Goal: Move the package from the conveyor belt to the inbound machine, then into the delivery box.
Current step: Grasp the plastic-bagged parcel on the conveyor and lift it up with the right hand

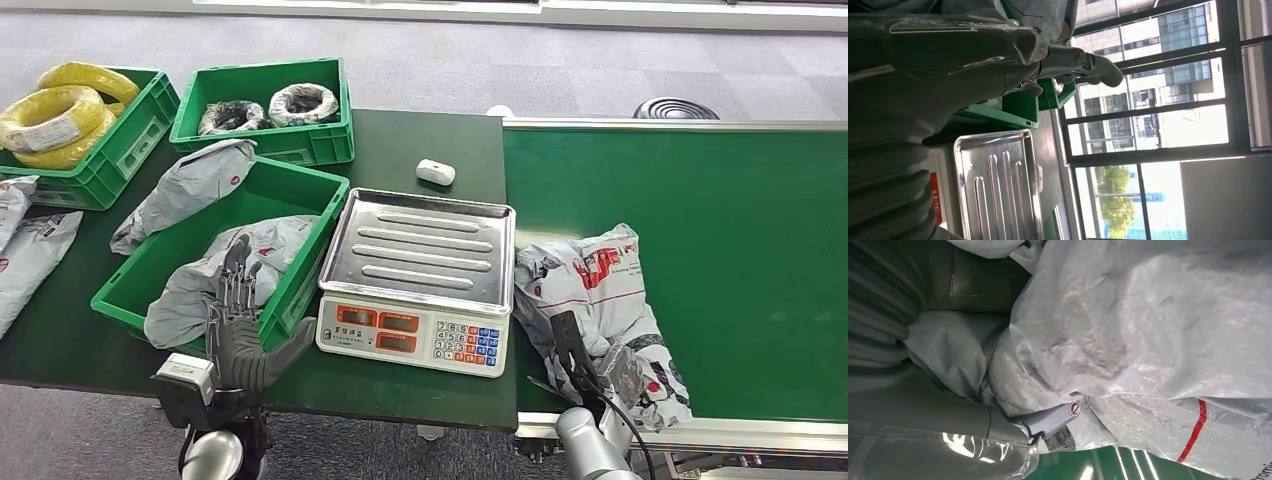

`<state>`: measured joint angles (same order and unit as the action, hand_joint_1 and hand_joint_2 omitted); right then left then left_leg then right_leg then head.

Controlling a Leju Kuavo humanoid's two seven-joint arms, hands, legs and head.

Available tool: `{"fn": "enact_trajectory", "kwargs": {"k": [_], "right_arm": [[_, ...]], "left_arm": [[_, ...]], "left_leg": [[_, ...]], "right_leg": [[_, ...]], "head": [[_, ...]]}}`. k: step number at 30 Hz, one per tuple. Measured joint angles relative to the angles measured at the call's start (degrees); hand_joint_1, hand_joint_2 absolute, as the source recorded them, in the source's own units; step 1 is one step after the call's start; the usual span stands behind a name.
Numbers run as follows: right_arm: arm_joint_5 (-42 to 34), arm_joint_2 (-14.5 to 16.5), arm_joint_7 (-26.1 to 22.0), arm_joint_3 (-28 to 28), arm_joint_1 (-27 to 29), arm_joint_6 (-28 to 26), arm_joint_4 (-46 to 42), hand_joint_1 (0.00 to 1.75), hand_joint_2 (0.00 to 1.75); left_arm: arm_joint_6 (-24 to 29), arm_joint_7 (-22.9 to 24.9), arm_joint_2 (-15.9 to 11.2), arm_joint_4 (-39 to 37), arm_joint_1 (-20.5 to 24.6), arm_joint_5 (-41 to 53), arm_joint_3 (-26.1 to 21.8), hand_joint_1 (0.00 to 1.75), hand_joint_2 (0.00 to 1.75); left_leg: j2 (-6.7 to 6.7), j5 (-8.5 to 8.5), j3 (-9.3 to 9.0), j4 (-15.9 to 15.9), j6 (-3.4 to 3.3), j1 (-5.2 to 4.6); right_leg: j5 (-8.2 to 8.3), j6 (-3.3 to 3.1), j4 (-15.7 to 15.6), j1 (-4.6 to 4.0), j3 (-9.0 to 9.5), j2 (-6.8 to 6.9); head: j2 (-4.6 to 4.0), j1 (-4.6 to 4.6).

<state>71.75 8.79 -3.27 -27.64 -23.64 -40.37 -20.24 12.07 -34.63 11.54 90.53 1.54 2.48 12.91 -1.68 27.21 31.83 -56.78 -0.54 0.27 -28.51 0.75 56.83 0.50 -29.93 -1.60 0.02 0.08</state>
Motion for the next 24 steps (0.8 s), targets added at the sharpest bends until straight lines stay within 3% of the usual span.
{"fn": "enact_trajectory", "kwargs": {"k": [8,10,13,16,21,24], "right_arm": [[-0.61,0.6,-2.2,-0.62,0.01,0.0,-0.1,1.73,1.75],[-2.76,1.38,-9.47,-1.28,0.46,0.0,-1.39,1.74,1.75],[-10.1,4.54,-24.96,-2.69,2.42,0.0,-7.65,1.74,1.75],[-20.1,8.0,-31.43,1.39,6.69,0.0,-23.32,1.74,1.75],[-22.9,10.54,-31.38,15.54,13.94,0.01,-58.04,1.74,1.75],[-23.71,11.31,-32.54,21.64,16.8,0.04,-72.59,1.73,1.75]], "left_arm": [[0.01,0.01,0.01,-0.03,0.17,0.02,-0.44,0.0,1.75],[0.07,-0.01,0.02,-0.1,0.17,0.14,-0.54,0.0,1.75],[0.23,-0.07,0.1,-0.32,0.2,0.57,-0.79,0.0,1.75],[0.31,-0.43,0.47,-0.9,0.34,0.78,-0.87,0.0,1.75],[1.1,-1.98,0.66,-2.57,0.37,0.73,-0.67,0.0,1.75],[1.82,-2.8,0.75,-3.32,0.23,0.65,-0.4,0.0,1.75]], "left_leg": [[-0.02,0.03,0.07,0.0,0.05,0.09],[-0.01,0.02,0.19,0.0,0.05,0.09],[0.08,-0.02,0.48,-0.01,0.08,0.08],[-0.05,-0.08,0.74,-0.04,0.1,0.08],[0.1,-0.06,1.03,-0.04,0.17,0.08],[0.06,-0.02,1.09,-0.02,0.22,0.09]], "right_leg": [[-0.03,-0.02,0.01,-0.07,-0.04,0.01],[-0.01,-0.02,0.03,-0.08,-0.07,0.0],[0.1,-0.05,0.1,-0.06,-0.39,-0.11],[0.14,-0.04,0.16,-0.04,-0.71,-0.03],[0.09,-0.07,0.24,-0.07,-1.08,-0.22],[0.0,-0.13,0.24,-0.08,-1.11,-0.17]], "head": [[-0.01,0.02],[0.0,0.02],[-0.01,0.0],[0.0,-0.03],[0.0,-0.02],[0.0,-0.01]]}}
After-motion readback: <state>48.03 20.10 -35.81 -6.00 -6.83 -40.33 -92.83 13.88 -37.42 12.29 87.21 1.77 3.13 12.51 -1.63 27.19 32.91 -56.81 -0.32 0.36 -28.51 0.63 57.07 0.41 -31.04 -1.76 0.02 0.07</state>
